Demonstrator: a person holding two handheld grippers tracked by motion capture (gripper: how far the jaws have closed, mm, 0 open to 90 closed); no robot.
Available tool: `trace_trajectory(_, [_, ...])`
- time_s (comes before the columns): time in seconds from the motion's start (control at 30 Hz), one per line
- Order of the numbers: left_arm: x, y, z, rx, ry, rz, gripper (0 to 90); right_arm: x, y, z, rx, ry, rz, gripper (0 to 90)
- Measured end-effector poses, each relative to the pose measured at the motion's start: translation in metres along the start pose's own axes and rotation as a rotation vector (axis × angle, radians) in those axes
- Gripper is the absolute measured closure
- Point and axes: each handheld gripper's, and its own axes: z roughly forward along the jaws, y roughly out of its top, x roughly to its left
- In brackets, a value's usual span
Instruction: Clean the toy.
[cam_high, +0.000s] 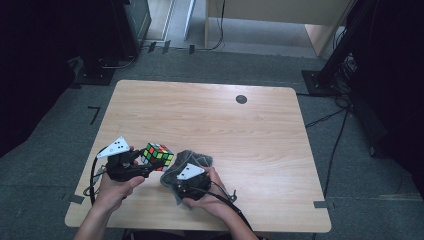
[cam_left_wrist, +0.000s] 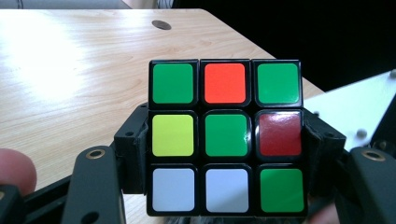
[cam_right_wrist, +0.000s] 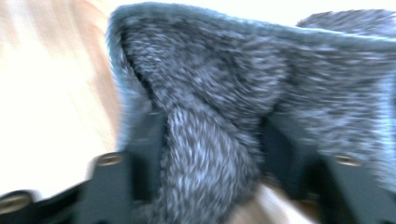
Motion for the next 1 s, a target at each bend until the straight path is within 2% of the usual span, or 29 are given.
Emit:
trace_trajectory(0.07, [-0.002, 0.0, 0.002, 0.003, 0.005, 0.01, 34.4, -0.007, -0.006, -0.005, -0.013, -0.034, 0.021, 64.4])
trace_trajectory(0.2, [-0.009, 0.001, 0.011, -0.008, 0.03, 0.069, 34.4, -0.02, -0.015, -0.018, 0.003, -0.099, 0.047, 74.0])
trace_trajectory(0.27, [-0.013, 0.002, 0.017, -0.024, 0.042, 0.106, 34.4, -0.03, -0.02, -0.028, -0.001, -0.11, 0.094, 76.2])
trace_trajectory(0.3, [-0.015, 0.002, 0.02, -0.035, 0.049, 0.128, 34.4, -0.035, -0.023, -0.034, -0.017, -0.107, 0.133, 76.6])
trace_trajectory(0.37, [-0.02, 0.0, 0.027, -0.057, 0.066, 0.192, 34.4, -0.044, -0.029, -0.049, -0.08, -0.12, 0.189, 76.8])
trace_trajectory(0.47, [-0.029, -0.007, 0.035, -0.077, 0.107, 0.283, 34.4, -0.054, -0.034, -0.078, -0.215, -0.121, 0.284, 76.7])
trace_trajectory(0.5, [-0.033, -0.01, 0.038, -0.089, 0.113, 0.315, 34.4, -0.056, -0.034, -0.087, -0.245, -0.119, 0.29, 76.5])
trace_trajectory(0.57, [-0.039, -0.014, 0.041, -0.106, 0.106, 0.369, 34.4, -0.055, -0.03, -0.109, -0.307, -0.13, 0.259, 76.4])
trace_trajectory(0.6, [-0.043, -0.017, 0.044, -0.116, 0.084, 0.406, 34.4, -0.056, -0.028, -0.115, -0.334, -0.117, 0.264, 76.3])
trace_trajectory(0.67, [-0.049, -0.023, 0.048, -0.118, 0.038, 0.458, 34.4, -0.056, -0.023, -0.132, -0.418, -0.044, 0.295, 75.9])
trace_trajectory(0.73, [-0.054, -0.028, 0.052, -0.112, 0.025, 0.496, 34.4, -0.053, -0.018, -0.139, -0.455, 0.002, 0.299, 75.5])
trace_trajectory(0.8, [-0.058, -0.033, 0.055, -0.096, 0.002, 0.516, 34.5, -0.044, -0.011, -0.143, -0.494, 0.05, 0.296, 75.3])
trace_trajectory(0.87, [-0.062, -0.038, 0.056, -0.094, -0.009, 0.538, 34.5, -0.037, -0.006, -0.142, -0.51, 0.1, 0.288, 74.9])
trace_trajectory(0.93, [-0.067, -0.041, 0.057, -0.102, -0.012, 0.576, 34.5, -0.028, -0.001, -0.137, -0.498, 0.145, 0.271, 74.5])
trace_trajectory(1.0, [-0.069, -0.041, 0.055, -0.101, -0.026, 0.587, 34.5, -0.022, 0.001, -0.13, -0.474, 0.148, 0.259, 73.4])
